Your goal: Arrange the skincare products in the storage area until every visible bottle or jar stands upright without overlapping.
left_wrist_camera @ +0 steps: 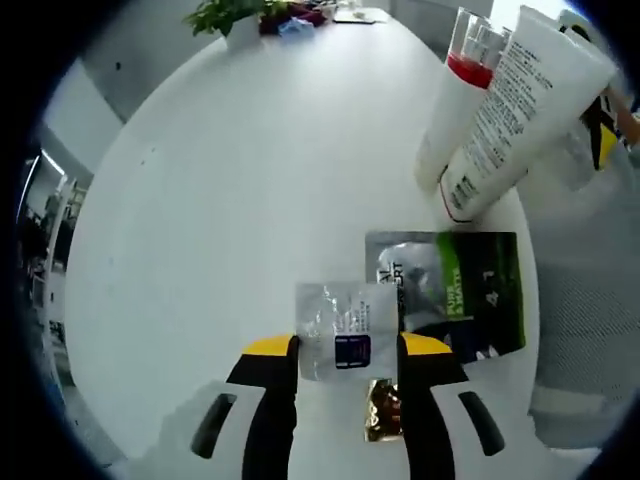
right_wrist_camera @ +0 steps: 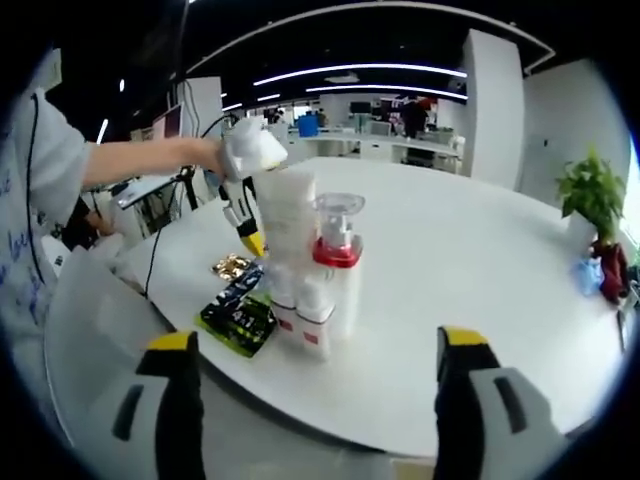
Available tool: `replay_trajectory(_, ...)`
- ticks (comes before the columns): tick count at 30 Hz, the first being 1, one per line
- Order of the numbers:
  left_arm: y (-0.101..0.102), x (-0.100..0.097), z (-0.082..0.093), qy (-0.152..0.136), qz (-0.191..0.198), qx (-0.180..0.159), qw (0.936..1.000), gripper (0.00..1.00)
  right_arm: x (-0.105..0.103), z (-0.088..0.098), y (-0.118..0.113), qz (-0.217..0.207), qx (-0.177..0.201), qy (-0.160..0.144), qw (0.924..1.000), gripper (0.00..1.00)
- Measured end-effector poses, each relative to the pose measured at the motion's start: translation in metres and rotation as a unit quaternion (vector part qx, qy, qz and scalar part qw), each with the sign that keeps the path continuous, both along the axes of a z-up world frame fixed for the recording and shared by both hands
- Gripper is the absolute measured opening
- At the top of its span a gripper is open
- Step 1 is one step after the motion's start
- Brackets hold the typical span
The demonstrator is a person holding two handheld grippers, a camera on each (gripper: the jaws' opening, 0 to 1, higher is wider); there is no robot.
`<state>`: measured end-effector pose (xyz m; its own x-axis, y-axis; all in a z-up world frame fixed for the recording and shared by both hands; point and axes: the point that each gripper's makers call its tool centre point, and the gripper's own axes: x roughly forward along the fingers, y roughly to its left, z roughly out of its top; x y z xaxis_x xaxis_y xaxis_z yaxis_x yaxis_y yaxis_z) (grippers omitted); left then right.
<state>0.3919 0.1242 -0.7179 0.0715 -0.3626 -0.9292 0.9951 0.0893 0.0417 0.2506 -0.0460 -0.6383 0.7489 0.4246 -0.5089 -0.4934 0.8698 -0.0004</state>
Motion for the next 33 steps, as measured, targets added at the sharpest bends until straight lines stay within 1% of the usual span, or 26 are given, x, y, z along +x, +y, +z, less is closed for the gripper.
replay_trajectory(4,0.006,-0.009,0.000,0.001,0.003,0.004,1.0000,0.36,0.000,0.002,0.003,0.008,0.002,-0.005,1.0000,0.99)
replay_trajectory(8,0.010,-0.018,0.002,-0.001,0.004,0.003,1.0000,0.36,0.001,0.002,0.001,0.003,-0.002,-0.009,0.9999,0.99)
replay_trajectory(18,0.017,-0.039,0.005,0.000,0.007,0.001,1.0000,0.36,0.000,0.006,0.004,0.005,0.000,-0.016,0.9999,0.99)
replay_trajectory(28,0.023,-0.055,0.004,0.002,0.012,-0.001,0.9999,0.36,0.000,0.011,0.008,0.010,0.001,-0.030,0.9995,0.99)
replay_trajectory(33,0.026,-0.063,0.004,0.003,0.014,-0.003,0.9999,0.36,0.000,0.014,0.011,0.013,0.009,-0.037,0.9992,0.99)
